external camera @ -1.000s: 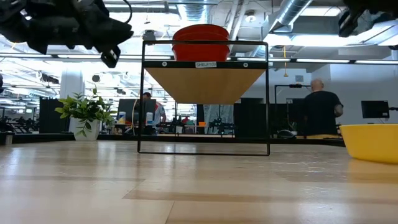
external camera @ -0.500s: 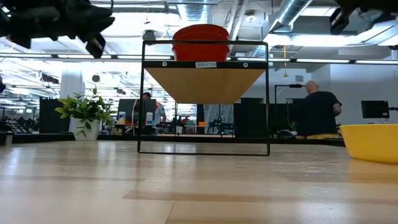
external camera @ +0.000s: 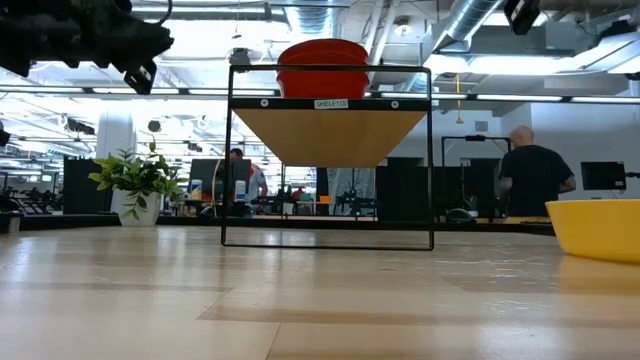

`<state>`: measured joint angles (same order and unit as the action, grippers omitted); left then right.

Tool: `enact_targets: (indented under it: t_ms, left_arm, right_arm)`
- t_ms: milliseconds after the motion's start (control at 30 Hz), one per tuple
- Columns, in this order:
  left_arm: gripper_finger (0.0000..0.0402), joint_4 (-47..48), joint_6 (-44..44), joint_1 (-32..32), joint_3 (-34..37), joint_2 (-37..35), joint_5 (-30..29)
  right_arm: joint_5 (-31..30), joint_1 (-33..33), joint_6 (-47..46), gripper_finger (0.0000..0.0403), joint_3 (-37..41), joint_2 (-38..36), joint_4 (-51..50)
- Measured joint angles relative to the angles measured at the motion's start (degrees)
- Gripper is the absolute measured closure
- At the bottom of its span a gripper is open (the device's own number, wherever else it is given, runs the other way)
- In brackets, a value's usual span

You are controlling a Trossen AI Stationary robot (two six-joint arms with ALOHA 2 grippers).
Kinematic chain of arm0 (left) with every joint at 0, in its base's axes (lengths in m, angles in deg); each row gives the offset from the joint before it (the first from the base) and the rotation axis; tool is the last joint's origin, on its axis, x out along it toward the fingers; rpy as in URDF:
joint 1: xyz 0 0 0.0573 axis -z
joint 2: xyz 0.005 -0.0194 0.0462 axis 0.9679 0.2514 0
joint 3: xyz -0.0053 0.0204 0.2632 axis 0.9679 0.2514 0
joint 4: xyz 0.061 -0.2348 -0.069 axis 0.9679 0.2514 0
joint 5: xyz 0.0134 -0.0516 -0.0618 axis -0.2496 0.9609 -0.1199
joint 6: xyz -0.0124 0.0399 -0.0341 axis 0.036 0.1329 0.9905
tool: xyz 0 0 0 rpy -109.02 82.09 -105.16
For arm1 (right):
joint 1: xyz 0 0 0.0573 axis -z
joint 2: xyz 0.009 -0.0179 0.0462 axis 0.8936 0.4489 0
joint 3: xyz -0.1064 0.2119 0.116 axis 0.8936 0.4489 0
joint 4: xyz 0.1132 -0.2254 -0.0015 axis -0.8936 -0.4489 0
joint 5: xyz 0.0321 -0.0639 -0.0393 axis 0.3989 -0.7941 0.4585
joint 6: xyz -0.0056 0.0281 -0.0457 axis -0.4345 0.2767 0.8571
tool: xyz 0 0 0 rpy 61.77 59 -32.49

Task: Pick & Place Mini bowls
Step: Stack the top yellow bowl on the yellow bowl on the shelf

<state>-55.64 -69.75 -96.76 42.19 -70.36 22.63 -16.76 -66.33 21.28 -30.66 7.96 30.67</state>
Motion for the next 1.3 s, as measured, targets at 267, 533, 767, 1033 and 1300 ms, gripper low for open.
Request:
enact_targets:
  t_ms: [267, 533, 767, 1033, 1300]
  left_arm:
    - [0.0339, 6.92, -1.02, 0.0, 0.0, 0.02, -7.33]
    - [0.0339, 6.89, -2.07, 0.0, 0.0, 0.02, -7.48]
    - [0.0339, 6.89, -2.07, 0.0, 0.0, 0.02, -7.48]
    - [0.0339, 6.89, -2.07, 0.0, 0.0, 0.02, -7.48]
    - [0.0339, 6.89, -2.05, 0.0, 0.0, 0.04, -7.45]
  right_arm:
    - [0.21, 0.0, -6.14, 0.0403, -12.66, 9.11, -21.92]
    - [4.84, -1.1, -11.65, 0.0403, -19.31, 20.6, -35.98]
    - [12.04, -6.29, -18.41, 0.0403, -19.94, 29.96, -42.38]
    - [12.0, -11.08, -24.79, 0.0403, -19.94, 35.18, -46.78]
    - [12.0, -13.11, -24.72, 0.0403, -19.94, 40.03, -41.84]
